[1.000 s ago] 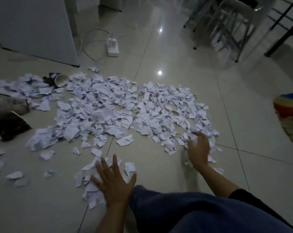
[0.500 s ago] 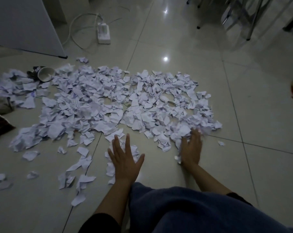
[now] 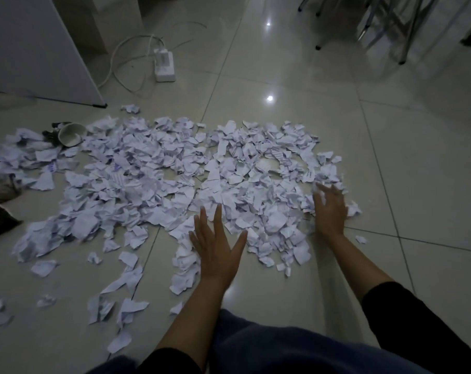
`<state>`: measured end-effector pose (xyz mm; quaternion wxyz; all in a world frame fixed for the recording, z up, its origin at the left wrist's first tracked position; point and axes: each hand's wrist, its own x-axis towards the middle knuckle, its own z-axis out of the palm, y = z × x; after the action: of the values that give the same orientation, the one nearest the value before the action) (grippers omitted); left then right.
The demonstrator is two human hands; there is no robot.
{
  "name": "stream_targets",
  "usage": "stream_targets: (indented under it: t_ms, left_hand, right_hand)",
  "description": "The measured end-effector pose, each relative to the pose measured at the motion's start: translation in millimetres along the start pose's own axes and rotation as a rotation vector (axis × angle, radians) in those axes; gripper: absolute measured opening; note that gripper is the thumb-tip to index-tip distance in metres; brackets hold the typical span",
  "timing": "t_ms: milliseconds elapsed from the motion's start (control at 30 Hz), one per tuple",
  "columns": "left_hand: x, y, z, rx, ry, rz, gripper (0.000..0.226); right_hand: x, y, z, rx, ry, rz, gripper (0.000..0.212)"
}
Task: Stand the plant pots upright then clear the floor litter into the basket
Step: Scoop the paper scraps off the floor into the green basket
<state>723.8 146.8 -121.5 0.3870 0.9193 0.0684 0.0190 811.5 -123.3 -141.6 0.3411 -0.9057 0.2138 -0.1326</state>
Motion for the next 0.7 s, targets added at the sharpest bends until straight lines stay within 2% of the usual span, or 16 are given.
stream_targets:
  t_ms: [33, 133, 233, 367, 400, 500, 600, 700]
  left_hand:
    - [3, 5, 3, -0.036, 0.009, 0.0, 0.081]
    - [11, 18, 9, -0.134, 0.003, -0.028, 0.079]
    - [15, 22, 14, -0.166, -0.004, -0.056, 0.079]
    - [13, 15, 20, -0.167, 0.043, -0.039, 0.076]
    - [12, 14, 22, -0.171, 0.054, -0.041, 0.074]
    - [9, 9, 31, -0.215, 0.03, -0.074, 0.065]
    - [5, 8, 37, -0.218, 0.055, -0.046, 0.063]
    - [5, 12, 41, -0.281, 0.102, -0.058, 0.057]
  right_hand:
    - [-6, -1, 5, 0.051, -0.032, -0.052, 0.051]
    - [-42, -12, 26, 0.103, -0.124, -0.233, 0.041]
    - [-78, -33, 35, 0.132, -0.178, -0.281, 0.037]
    - [-71, -37, 14, 0.188, 0.097, -0.259, 0.032]
    - [-64, -33, 11, 0.193, 0.114, -0.231, 0.035]
    - [-56, -28, 19, 0.214, -0.067, -0.176, 0.042]
    - [-71, -36, 37, 0.239, -0.268, -0.209, 0.042]
    - [-88, -51, 44, 0.249, -0.289, -0.262, 0.043]
